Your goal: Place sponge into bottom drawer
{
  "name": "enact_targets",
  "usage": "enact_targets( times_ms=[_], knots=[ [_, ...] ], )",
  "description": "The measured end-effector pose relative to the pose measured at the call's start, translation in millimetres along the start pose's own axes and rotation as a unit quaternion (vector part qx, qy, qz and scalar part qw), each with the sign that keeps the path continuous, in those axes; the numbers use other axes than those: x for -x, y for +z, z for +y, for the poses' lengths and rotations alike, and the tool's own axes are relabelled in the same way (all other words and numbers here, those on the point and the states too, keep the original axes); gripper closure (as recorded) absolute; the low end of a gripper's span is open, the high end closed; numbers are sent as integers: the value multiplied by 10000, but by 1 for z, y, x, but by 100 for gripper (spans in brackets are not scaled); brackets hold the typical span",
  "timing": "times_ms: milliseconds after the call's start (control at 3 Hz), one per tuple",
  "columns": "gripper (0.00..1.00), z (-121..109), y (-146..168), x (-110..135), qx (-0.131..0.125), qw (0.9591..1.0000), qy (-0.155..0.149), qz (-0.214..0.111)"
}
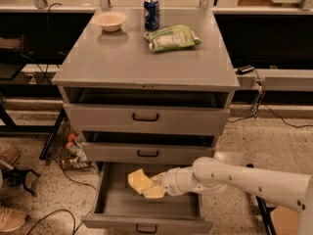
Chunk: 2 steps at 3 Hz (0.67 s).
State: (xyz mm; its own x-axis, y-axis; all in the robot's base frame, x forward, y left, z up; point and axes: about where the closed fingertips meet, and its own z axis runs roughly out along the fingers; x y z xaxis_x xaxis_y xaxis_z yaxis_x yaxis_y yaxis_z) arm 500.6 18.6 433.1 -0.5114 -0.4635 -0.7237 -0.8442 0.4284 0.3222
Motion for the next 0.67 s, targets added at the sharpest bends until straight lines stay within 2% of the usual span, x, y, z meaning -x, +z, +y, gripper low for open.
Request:
enact_targets(
  times_ms=[333, 667],
  knots=[
    [100, -33, 30, -46, 29, 9995, 291, -68],
    [100, -64, 63, -82, 34, 9983, 578, -23]
  ],
)
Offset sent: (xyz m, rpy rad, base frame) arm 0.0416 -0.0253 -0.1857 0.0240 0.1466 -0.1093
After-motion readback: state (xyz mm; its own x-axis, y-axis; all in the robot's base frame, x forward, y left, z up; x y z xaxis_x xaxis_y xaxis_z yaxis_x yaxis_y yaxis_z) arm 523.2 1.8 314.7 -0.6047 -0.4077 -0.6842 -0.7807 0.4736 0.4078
